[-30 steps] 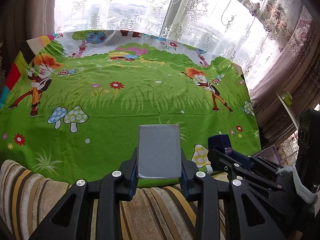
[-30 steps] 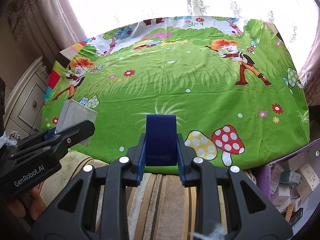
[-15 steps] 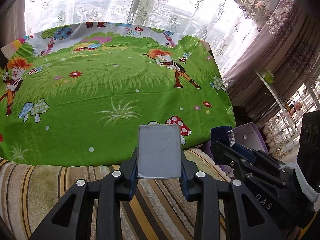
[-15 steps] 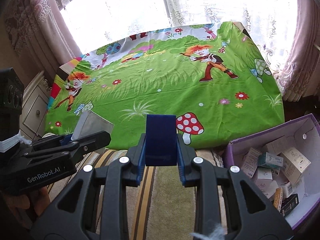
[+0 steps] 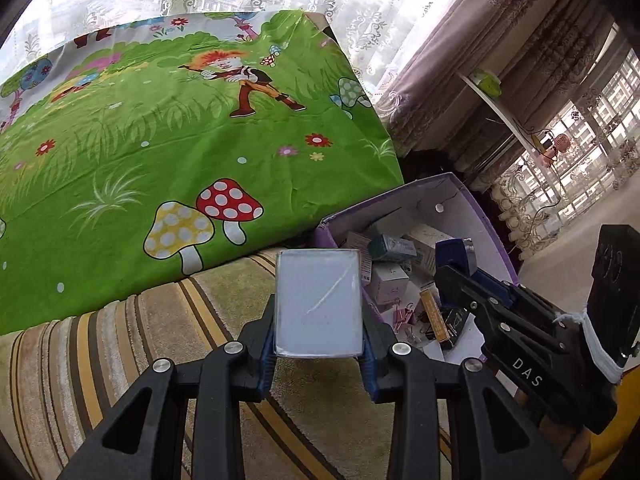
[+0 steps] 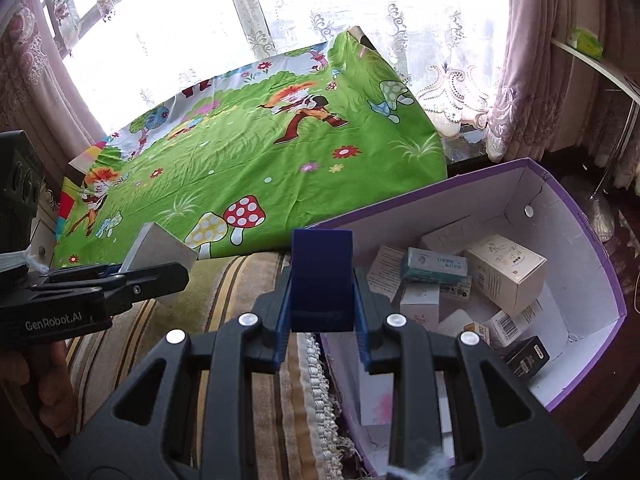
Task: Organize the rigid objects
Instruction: 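Carry the silver cube box and dark blue block over the purple-rimmed box, then open the left tool to drop the silver box while right tool drops blue block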
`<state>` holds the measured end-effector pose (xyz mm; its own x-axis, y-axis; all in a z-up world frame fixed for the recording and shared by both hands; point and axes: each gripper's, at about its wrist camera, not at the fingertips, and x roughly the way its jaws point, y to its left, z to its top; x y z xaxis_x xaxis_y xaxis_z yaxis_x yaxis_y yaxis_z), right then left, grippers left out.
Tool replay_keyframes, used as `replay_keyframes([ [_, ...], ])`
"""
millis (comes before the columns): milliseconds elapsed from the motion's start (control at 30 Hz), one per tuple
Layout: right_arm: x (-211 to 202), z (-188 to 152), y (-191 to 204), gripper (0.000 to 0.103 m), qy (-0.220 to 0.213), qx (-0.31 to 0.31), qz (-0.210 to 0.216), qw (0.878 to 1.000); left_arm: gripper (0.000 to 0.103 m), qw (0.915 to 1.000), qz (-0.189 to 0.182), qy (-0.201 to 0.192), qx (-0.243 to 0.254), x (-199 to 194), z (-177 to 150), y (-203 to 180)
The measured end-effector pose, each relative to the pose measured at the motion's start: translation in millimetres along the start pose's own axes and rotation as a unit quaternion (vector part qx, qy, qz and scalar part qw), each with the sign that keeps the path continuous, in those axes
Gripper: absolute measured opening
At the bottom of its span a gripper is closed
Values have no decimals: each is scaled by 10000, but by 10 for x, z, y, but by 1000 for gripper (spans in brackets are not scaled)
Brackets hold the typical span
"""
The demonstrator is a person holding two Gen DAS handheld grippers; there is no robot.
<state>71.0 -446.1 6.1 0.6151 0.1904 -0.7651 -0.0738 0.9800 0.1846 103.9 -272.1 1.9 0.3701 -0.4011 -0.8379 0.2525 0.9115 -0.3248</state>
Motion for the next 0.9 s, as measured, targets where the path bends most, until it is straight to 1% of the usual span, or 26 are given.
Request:
replay_keyframes([
  [67,-32,-42,-166,31,-2,75,-199,9998,35,9999,-38,91,130,83,9,-132],
  [167,-58,-121,-433,31,35,293,-384,9988,35,9993,-89,204,295,179,37,-282],
  [267,-86,-197,-699,31,70,495,-604,9969,35,9987,-133,331,369,283,56,-390],
  [400,-156,-265,-962,31,64,673,-901,9936,35,9974,-293,484,436,408,86,-531],
  [600,-251,-306,-1170,31,31,756,-1268,9890,35,9948,-379,533,785,479,56,-804],
  [767,-310,-320,-1206,31,1,743,-1420,9871,36,9928,-437,580,955,510,25,-912],
  [800,-318,-321,-1210,35,3,759,-1434,9867,37,9927,-440,604,950,516,24,-910],
  [833,-331,-322,-1214,39,-2,776,-1443,9865,42,9928,-442,623,927,522,24,-900],
  [867,-345,-326,-1212,51,-28,783,-1448,9864,45,9931,-447,635,881,531,26,-888],
  [900,-363,-328,-1204,63,-63,778,-1458,9862,52,9934,-460,637,839,530,27,-872],
])
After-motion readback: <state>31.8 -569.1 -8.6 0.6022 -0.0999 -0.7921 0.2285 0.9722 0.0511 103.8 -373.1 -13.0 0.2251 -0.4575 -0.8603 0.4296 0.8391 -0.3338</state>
